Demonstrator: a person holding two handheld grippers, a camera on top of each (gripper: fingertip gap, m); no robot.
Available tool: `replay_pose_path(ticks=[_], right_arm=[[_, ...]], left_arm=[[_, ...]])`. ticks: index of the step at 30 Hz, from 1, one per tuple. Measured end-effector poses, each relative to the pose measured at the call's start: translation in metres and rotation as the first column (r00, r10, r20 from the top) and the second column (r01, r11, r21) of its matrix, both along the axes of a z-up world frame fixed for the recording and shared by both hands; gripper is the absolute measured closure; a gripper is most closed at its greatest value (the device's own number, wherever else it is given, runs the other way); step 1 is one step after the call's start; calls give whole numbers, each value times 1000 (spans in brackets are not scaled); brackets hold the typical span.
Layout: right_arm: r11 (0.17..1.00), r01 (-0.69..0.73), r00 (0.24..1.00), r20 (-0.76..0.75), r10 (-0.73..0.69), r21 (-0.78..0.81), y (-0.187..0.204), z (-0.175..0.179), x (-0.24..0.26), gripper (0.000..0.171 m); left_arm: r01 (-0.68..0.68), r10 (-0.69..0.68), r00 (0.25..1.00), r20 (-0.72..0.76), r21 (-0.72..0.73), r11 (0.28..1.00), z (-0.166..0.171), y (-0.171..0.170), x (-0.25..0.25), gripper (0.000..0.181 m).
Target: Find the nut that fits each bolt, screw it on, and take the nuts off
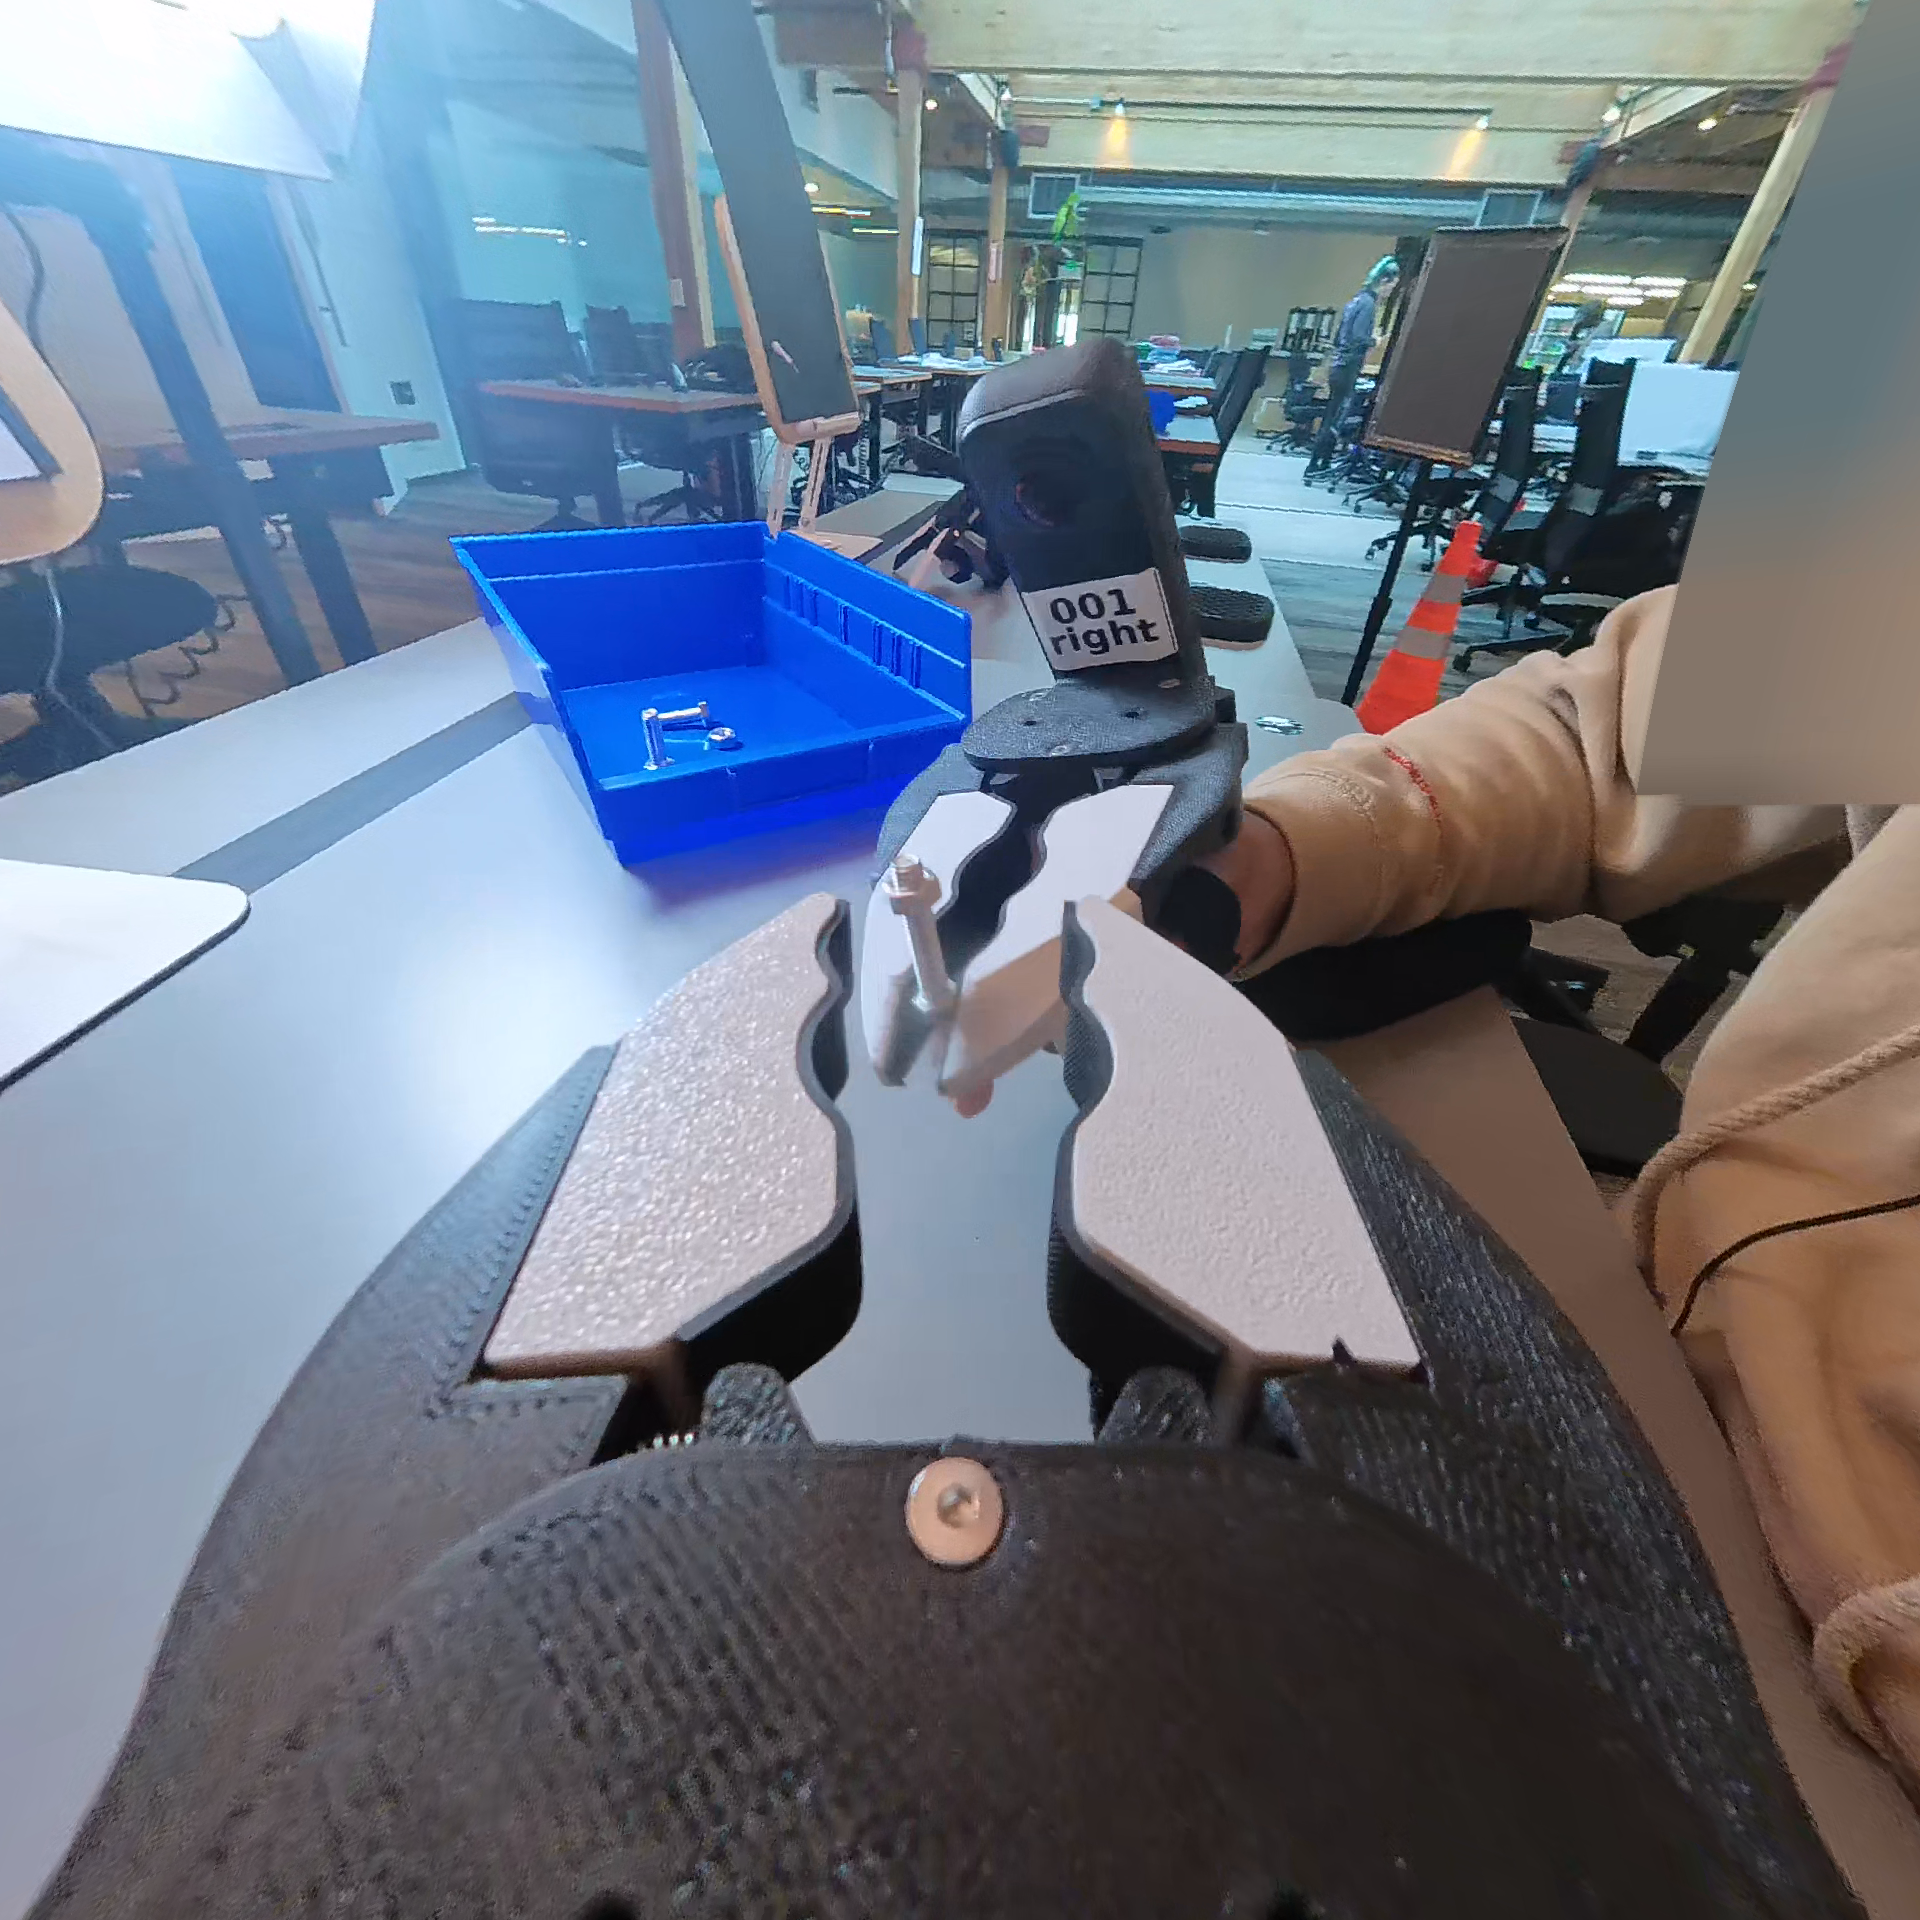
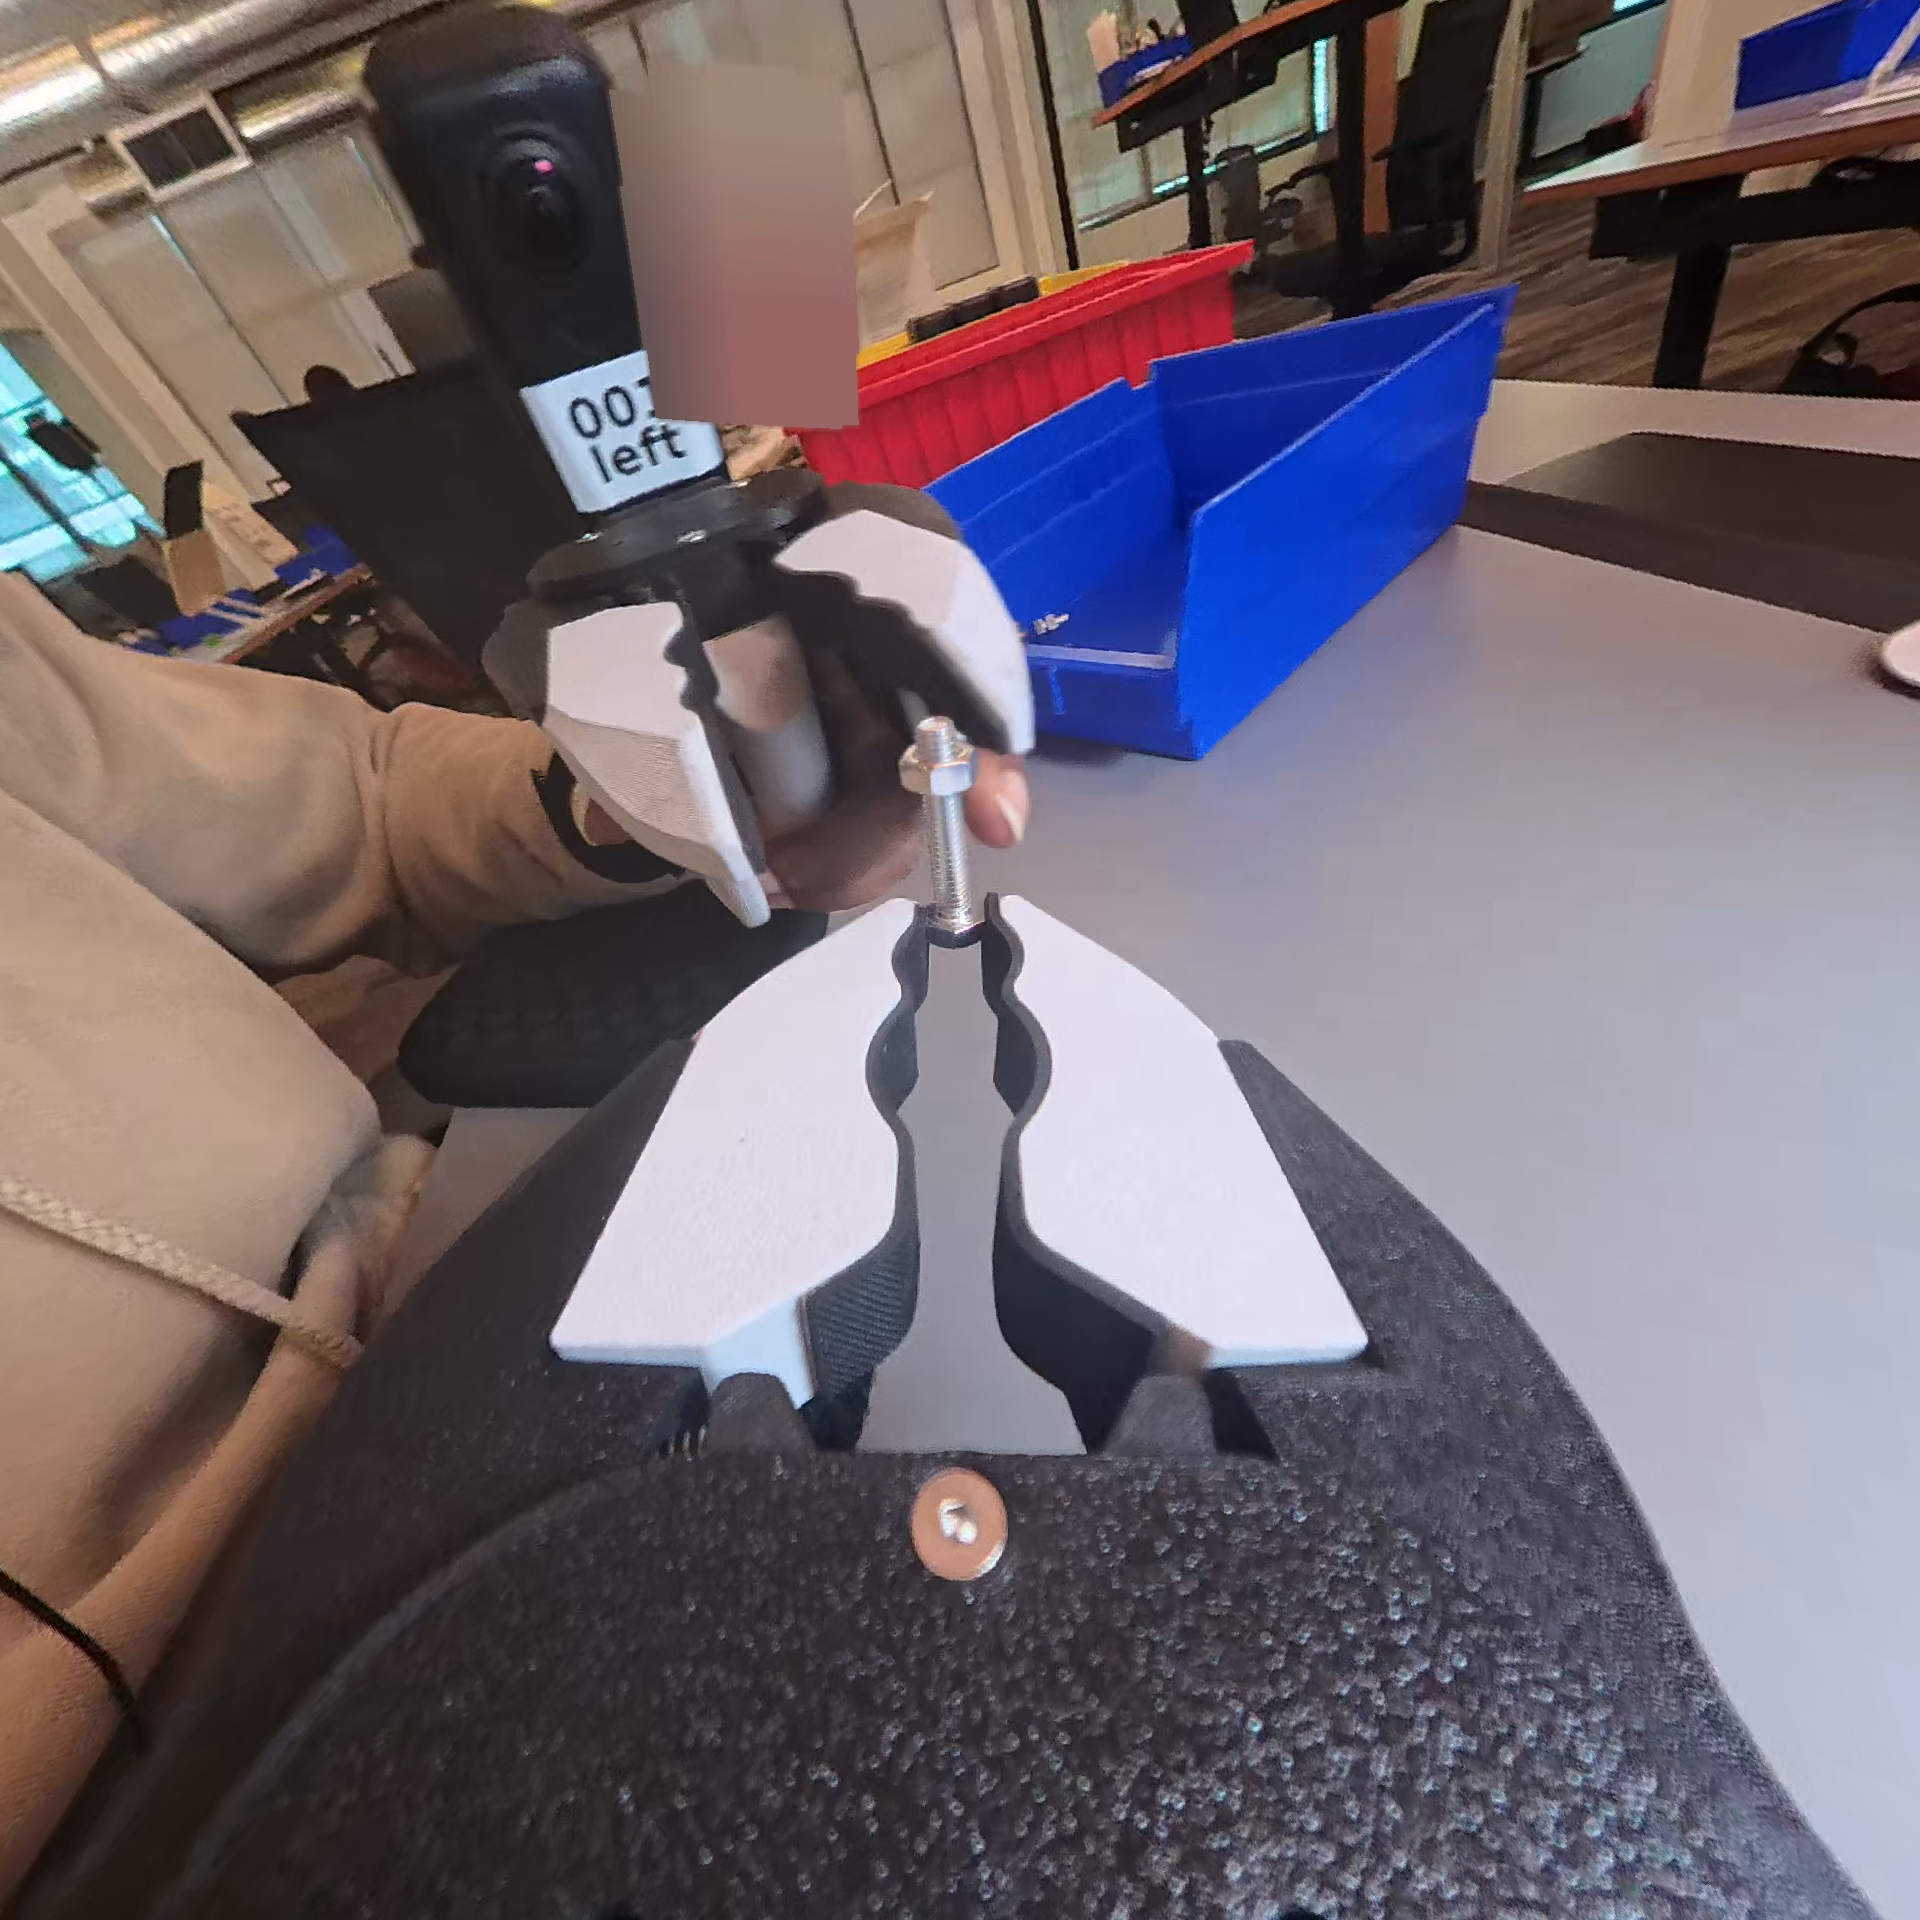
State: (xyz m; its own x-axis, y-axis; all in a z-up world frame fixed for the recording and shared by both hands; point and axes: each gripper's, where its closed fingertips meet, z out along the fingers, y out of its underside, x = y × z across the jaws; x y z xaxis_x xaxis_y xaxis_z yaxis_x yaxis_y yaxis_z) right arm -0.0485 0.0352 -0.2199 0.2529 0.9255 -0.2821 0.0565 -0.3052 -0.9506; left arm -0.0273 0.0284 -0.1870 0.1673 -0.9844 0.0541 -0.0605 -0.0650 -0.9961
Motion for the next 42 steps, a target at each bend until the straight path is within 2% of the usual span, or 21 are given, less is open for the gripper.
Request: replay_pose_path(ticks=[4,6,12,16,18,19,22,25,28,32,34,39,42], right_arm=[[1000,18,1000,9,-18,1,3,-1,2,161],[998,57,998,-3,-57,-17,12,1,9,161],[1000,28,1000,-2,-28,1,5,2,5,161],[1000,-7,1000,9,7,18,-2,1,-1,161],[1000,20,1000,10,-20,21,3,1,2,161],[999,34,999,2,-34,12,6,2,5,161],[999,50,999,-5,-50,11,10,4,9,161],[999,16,1000,4,-16,36,2,3,3,161],[997,-20,999,35,17,75,-6,1,-4,161],[997,-1,999,38,-2,76,-2,1,0,161],[998,26,999,22,-27,60,4,3,5,161],[998,18,1000,11,-19,54,4,4,4,161],[998,-22,999,36,19,67,-5,0,-3,161]], left_arm=[[55,-55,999,0,-13,998,0,-10,3,140],[130,-129,991,31,-20,991,6,-20,1,163],[41,-39,998,45,-32,999,7,-5,-1,147],[53,-51,998,43,-46,998,5,-7,2,138],[99,-96,994,51,-52,994,7,-14,2,149],[135,-132,989,63,-57,989,10,-19,0,164],[114,-109,991,81,-62,992,13,-15,-2,159],[54,-47,996,80,-81,995,10,-4,-3,151],[55,-48,996,69,-96,994,7,-4,0,140],[116,-110,992,62,-104,988,8,-15,1,147],[160,-147,983,111,-117,980,15,-19,-3,162],[105,-89,988,124,-125,987,15,-8,-4,155],[84,-71,992,106,-125,989,10,-6,-1,144]])
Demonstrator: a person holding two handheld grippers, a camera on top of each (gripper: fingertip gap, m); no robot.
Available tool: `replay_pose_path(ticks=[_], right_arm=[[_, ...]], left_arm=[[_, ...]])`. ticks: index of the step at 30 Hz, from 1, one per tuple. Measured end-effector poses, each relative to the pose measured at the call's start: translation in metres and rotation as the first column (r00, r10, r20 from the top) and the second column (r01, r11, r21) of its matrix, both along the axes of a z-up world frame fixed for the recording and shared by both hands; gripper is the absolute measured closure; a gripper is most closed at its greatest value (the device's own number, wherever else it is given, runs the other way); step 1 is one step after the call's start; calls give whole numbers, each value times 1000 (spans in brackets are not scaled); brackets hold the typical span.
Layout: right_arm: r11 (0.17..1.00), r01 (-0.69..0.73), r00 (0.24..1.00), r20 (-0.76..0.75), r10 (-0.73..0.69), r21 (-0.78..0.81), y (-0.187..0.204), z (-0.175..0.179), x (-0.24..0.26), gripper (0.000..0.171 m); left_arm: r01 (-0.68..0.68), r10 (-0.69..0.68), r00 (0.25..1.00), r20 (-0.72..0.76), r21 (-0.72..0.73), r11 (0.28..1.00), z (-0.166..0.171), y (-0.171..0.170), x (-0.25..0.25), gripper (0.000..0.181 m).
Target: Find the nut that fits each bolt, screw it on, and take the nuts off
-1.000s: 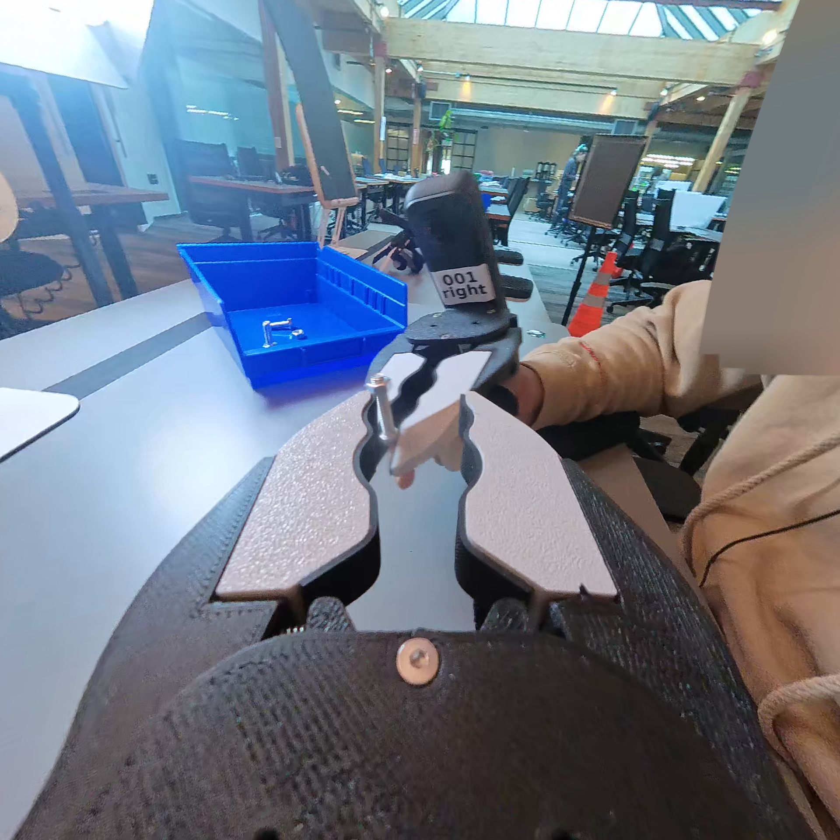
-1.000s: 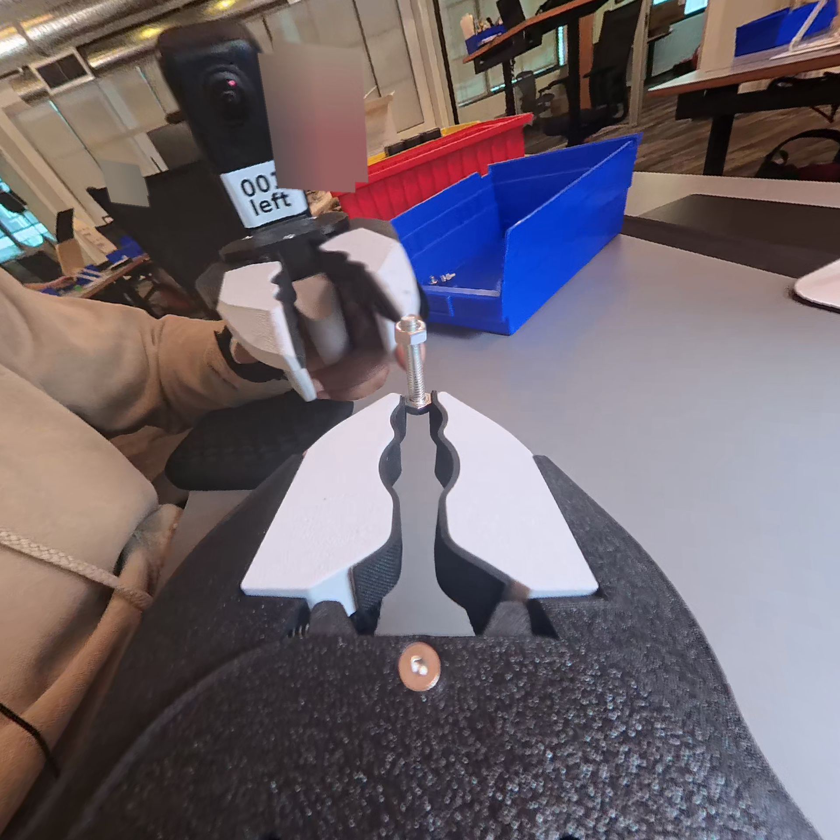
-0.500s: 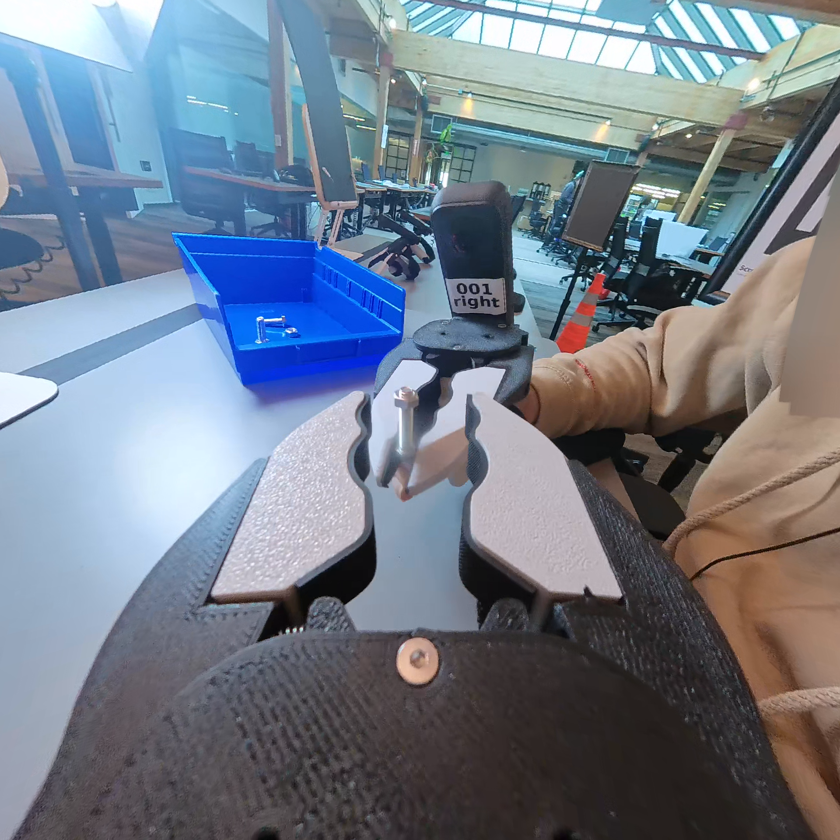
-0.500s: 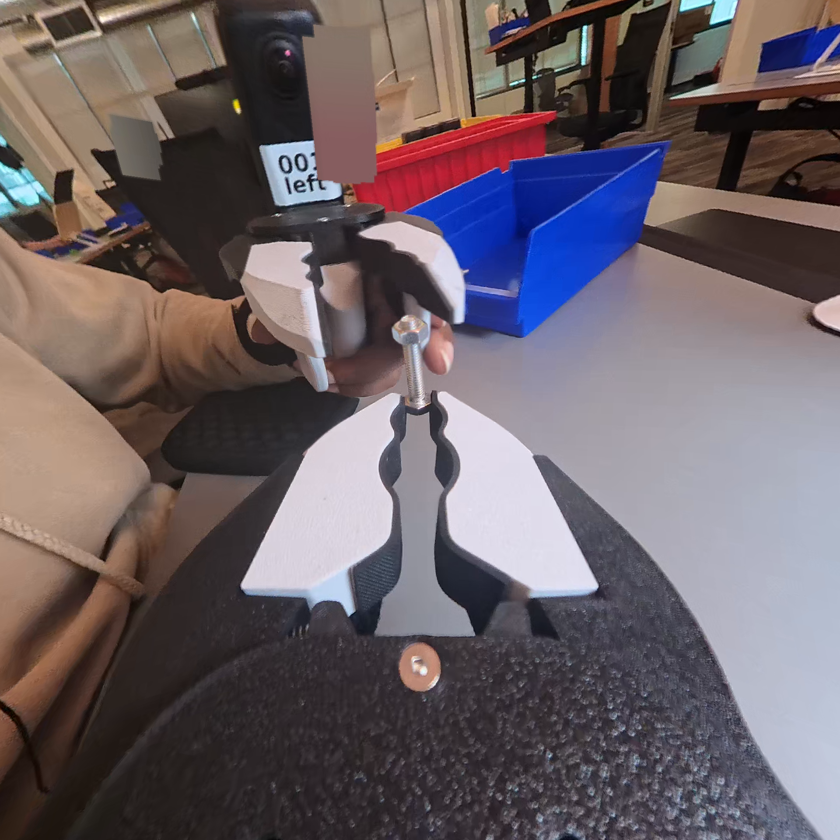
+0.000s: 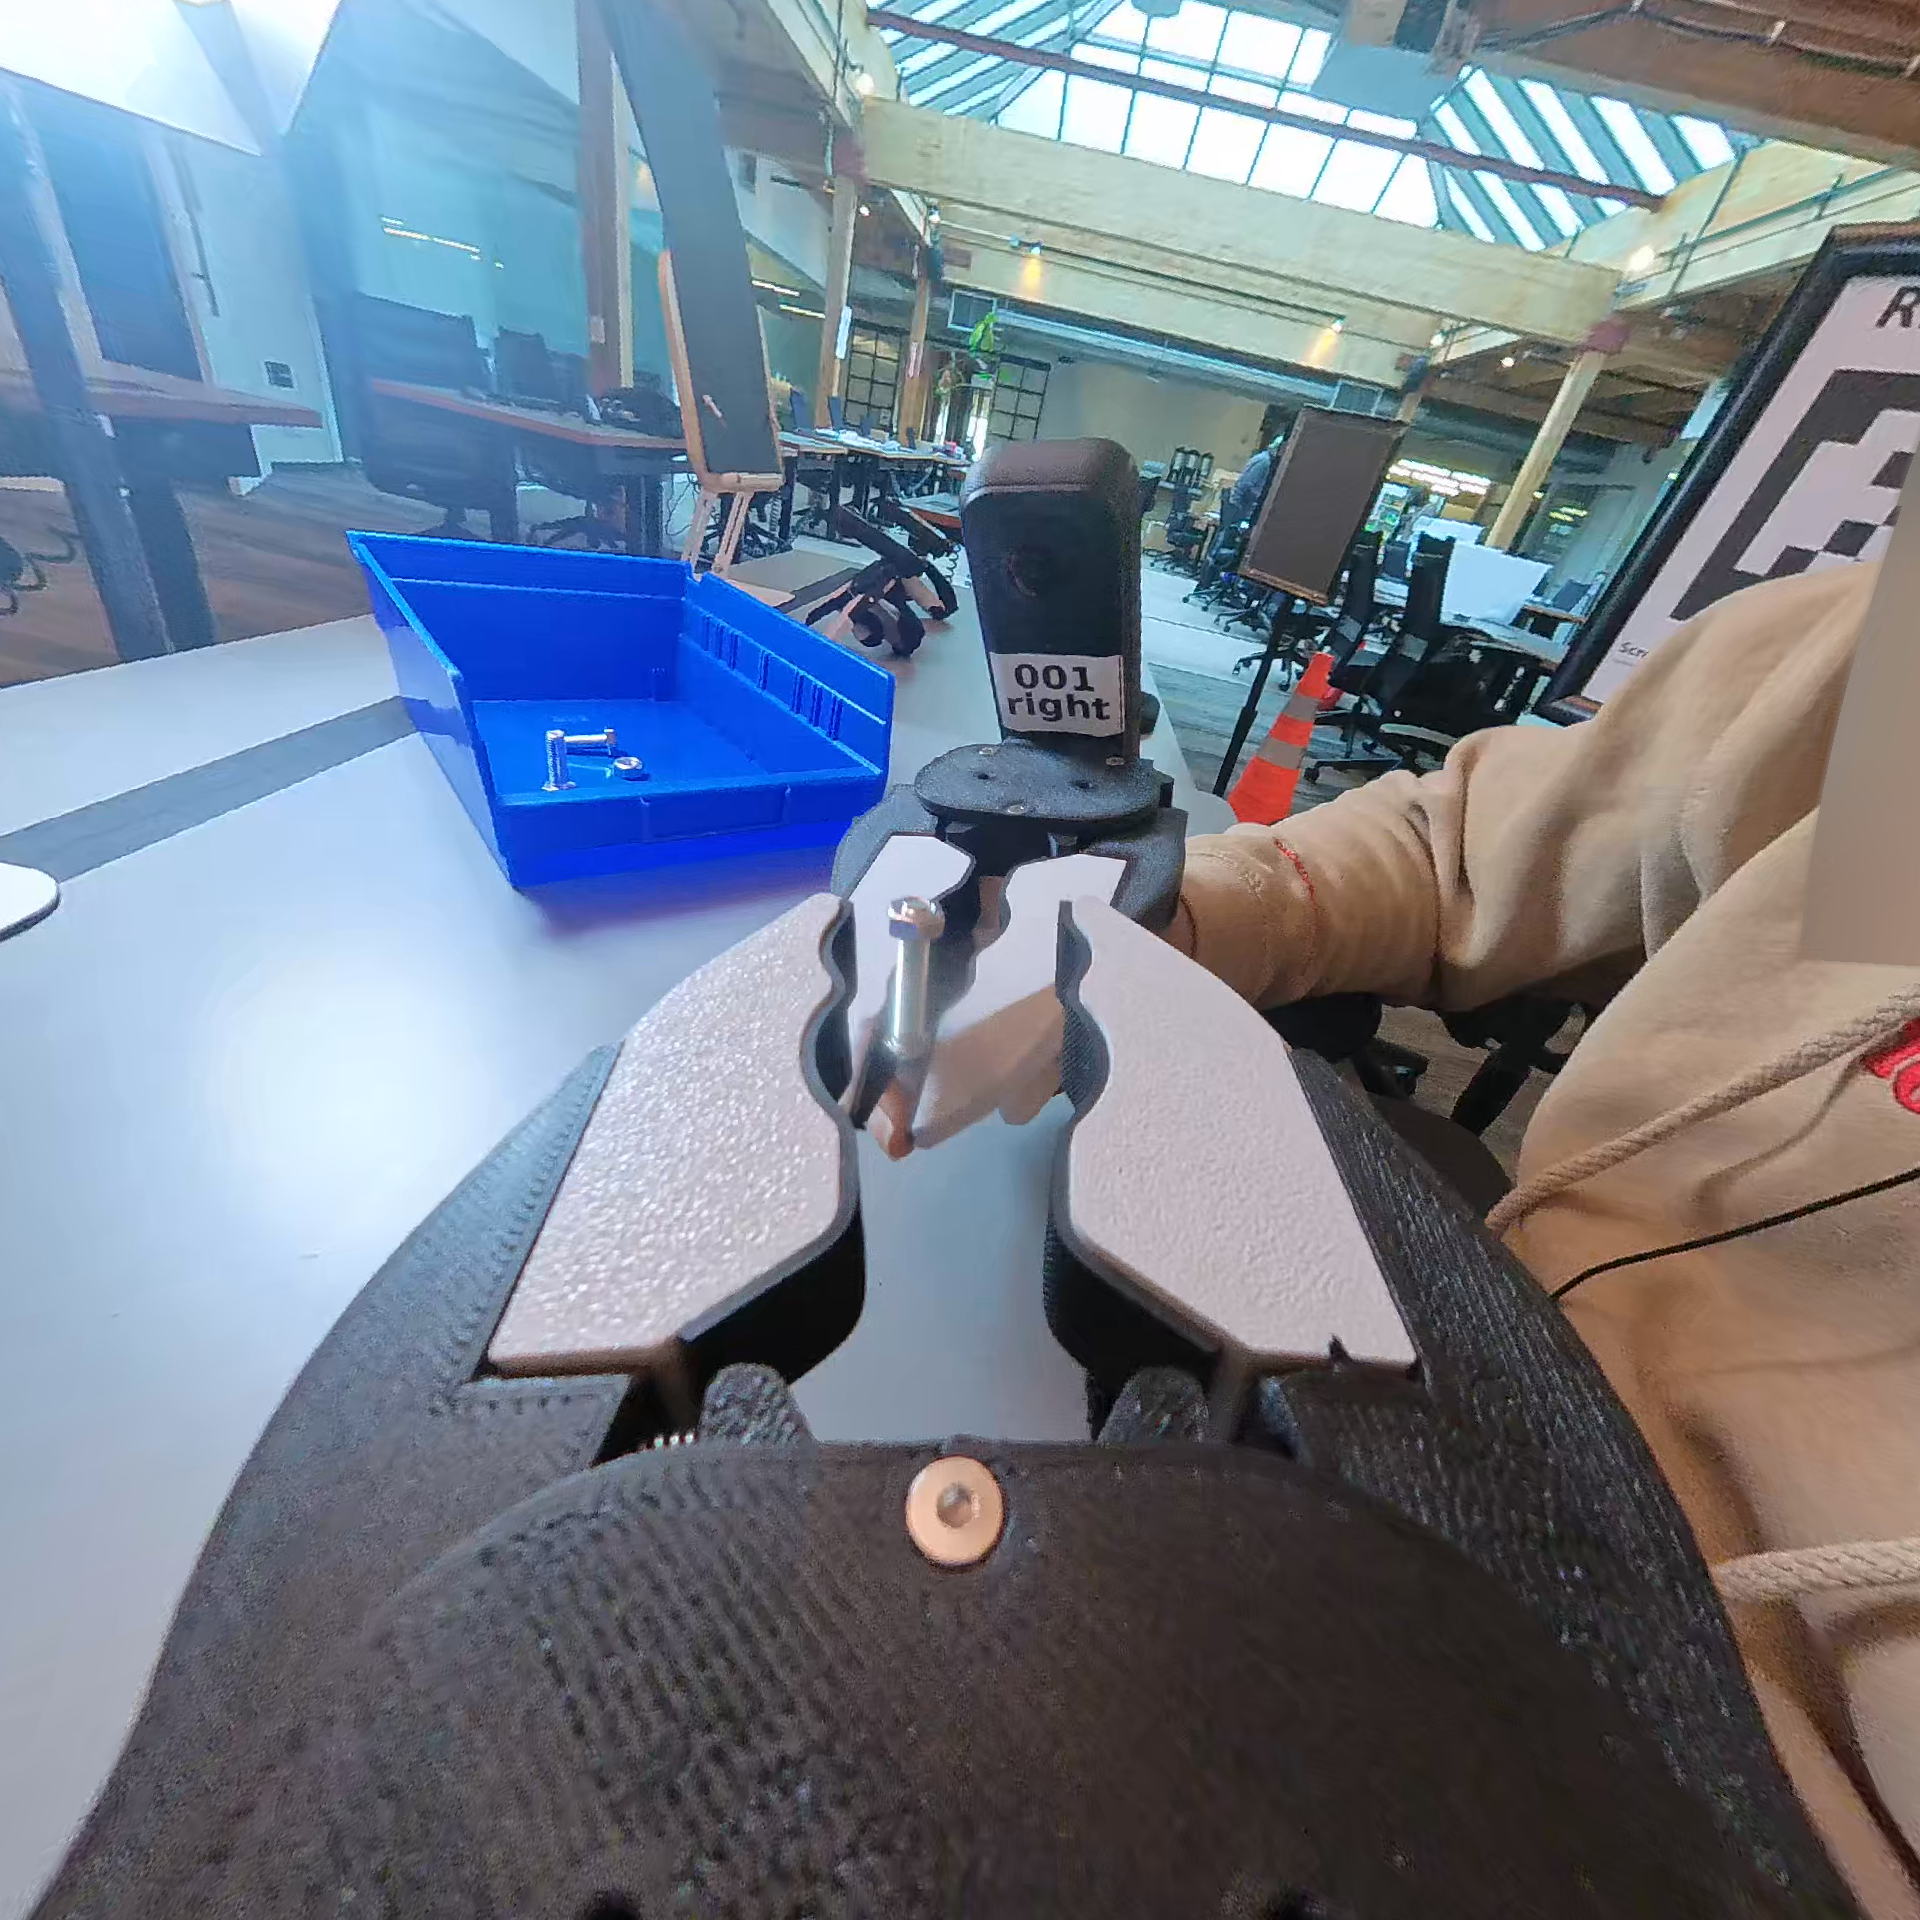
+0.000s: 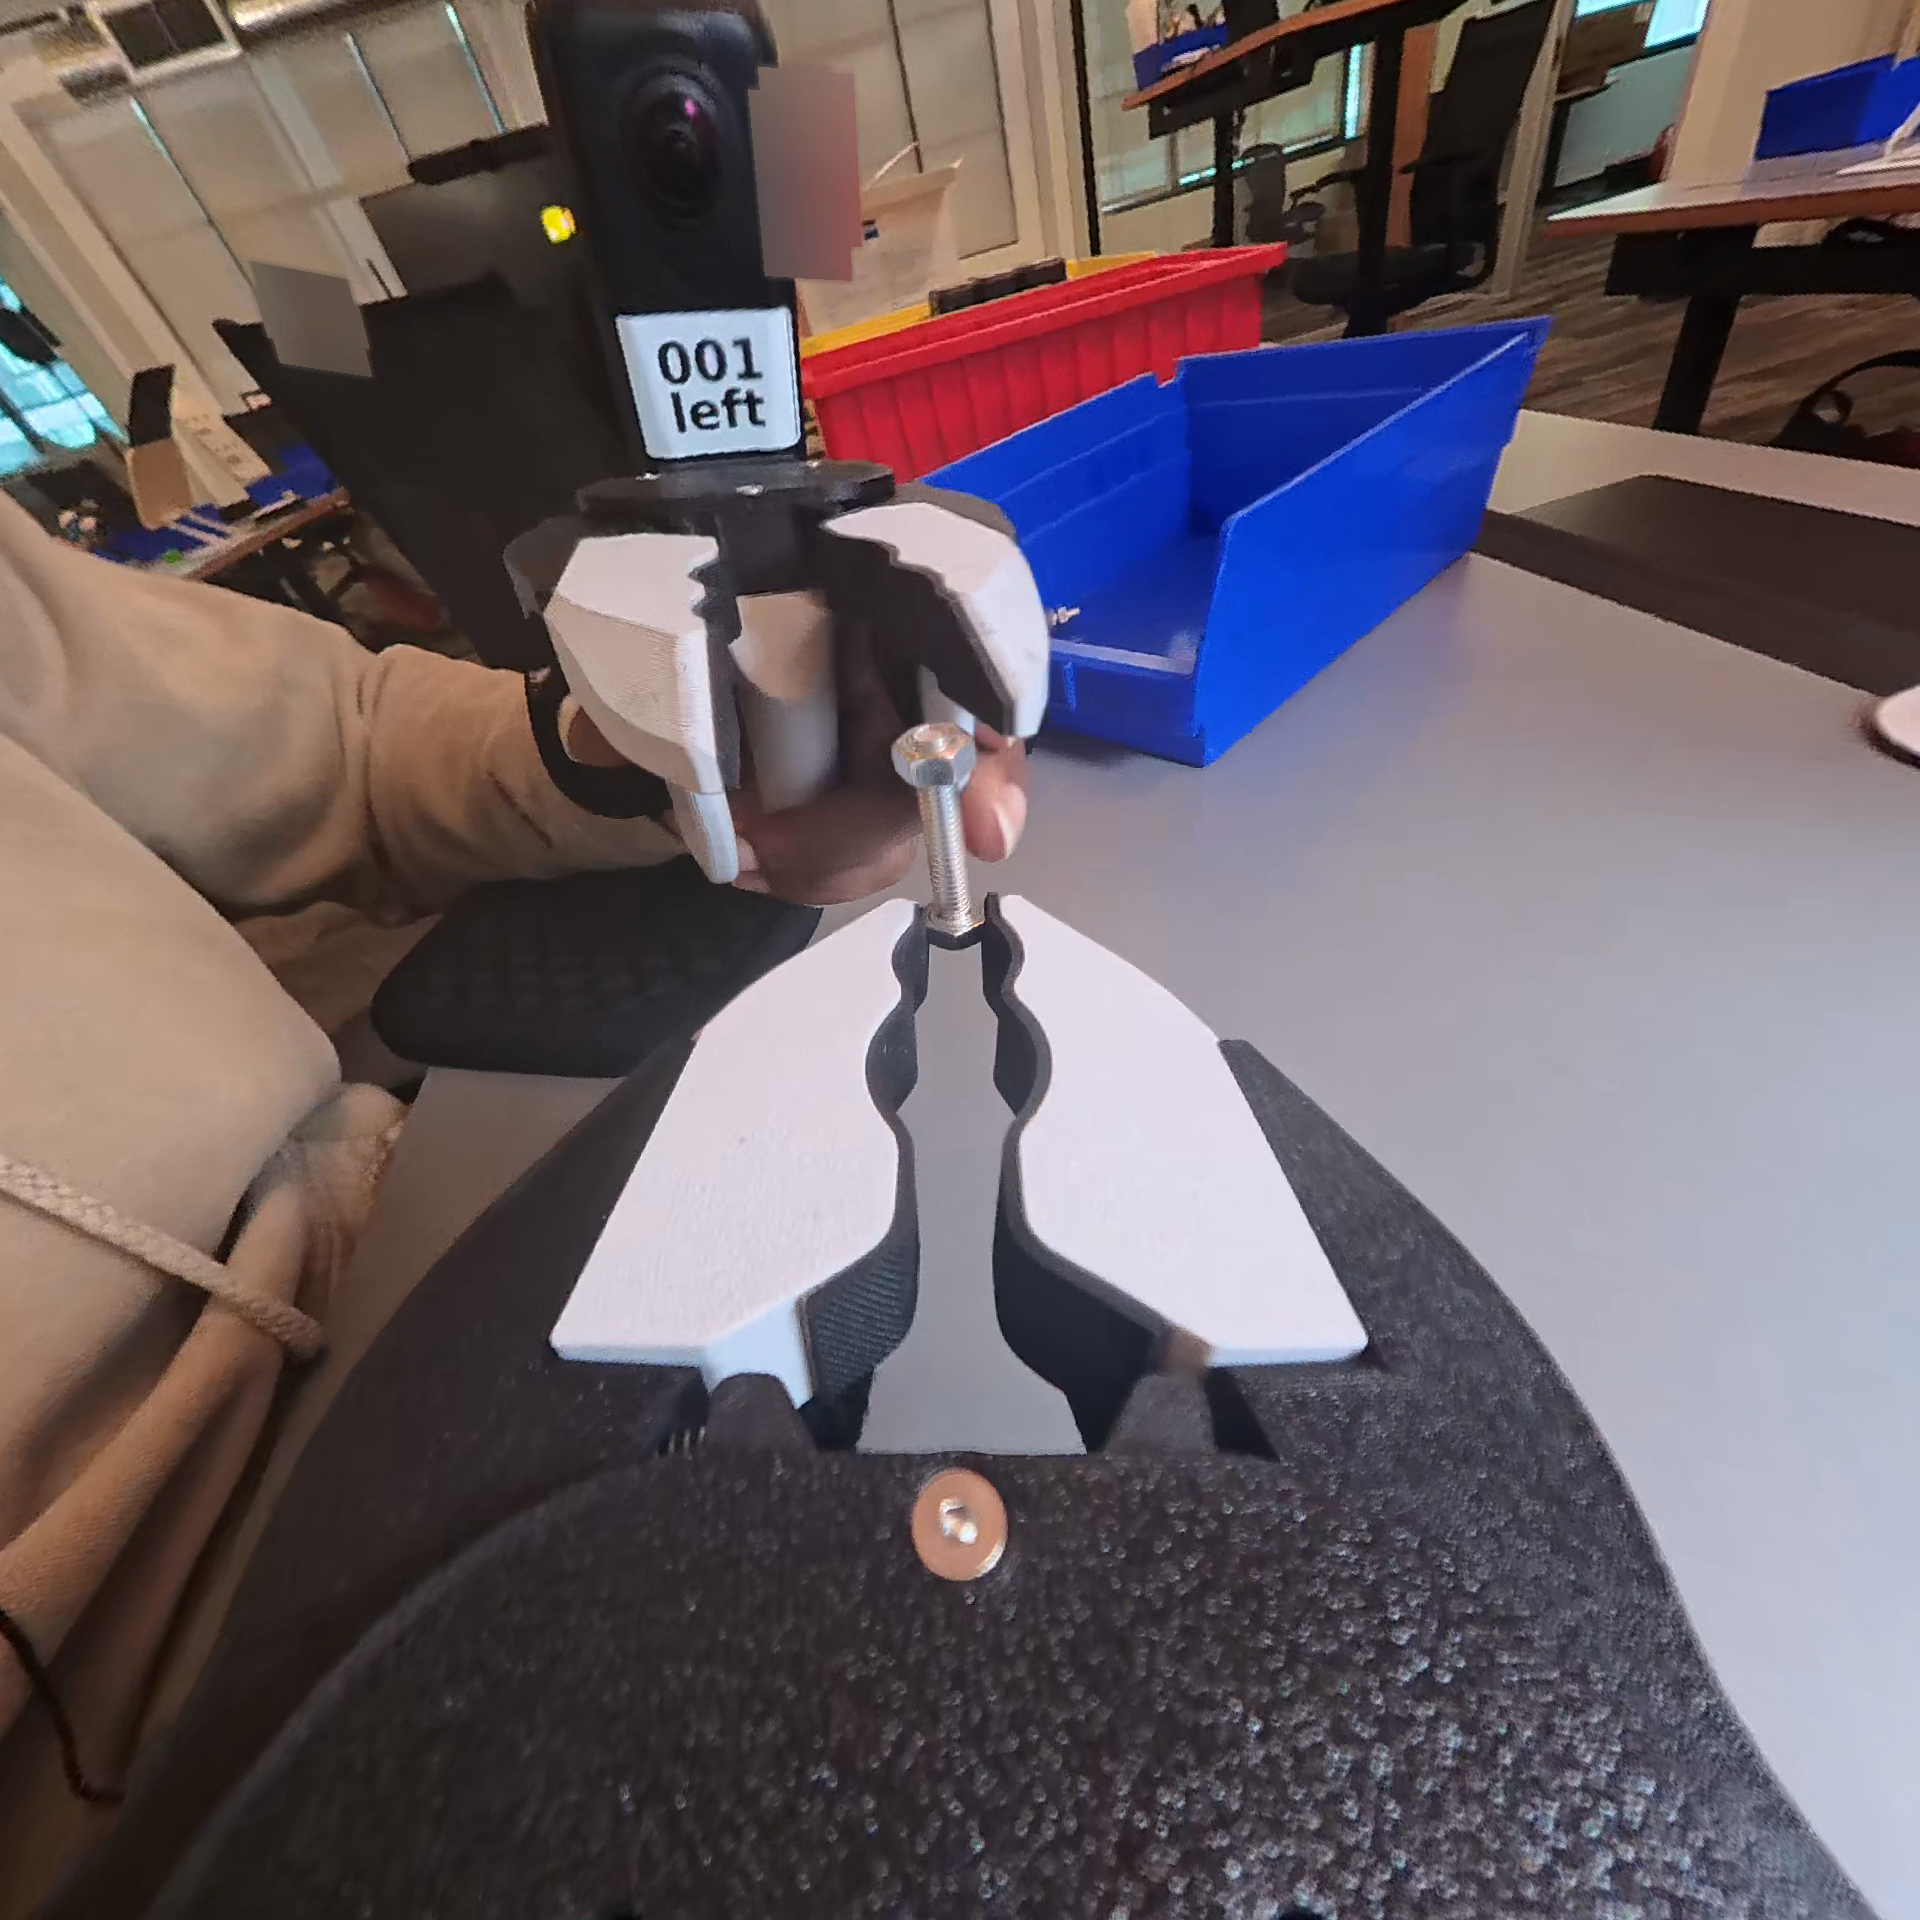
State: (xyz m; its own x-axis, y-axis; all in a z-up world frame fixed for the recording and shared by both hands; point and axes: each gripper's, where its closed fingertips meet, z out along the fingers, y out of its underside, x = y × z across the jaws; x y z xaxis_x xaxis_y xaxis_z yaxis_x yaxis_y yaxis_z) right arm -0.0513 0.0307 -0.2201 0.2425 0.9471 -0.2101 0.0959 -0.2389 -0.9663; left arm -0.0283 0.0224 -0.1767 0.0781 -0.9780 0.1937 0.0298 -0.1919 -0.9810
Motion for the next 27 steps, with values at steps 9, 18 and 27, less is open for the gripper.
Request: replay_pose_path(ticks=[9,18,27], right_arm=[[998,47,999,-26,-48,-36,10,3,11,161],[999,-8,1000,-5,8,-31,-1,-2,-1,161],[999,-12,1000,-8,11,-48,-1,-3,0,161]], left_arm=[[23,-23,1000,-20,31,999,1,-6,-3,162],[12,-10,999,-43,46,999,-5,-7,3,149],[-38,39,999,-32,45,998,-6,4,-1,146]])
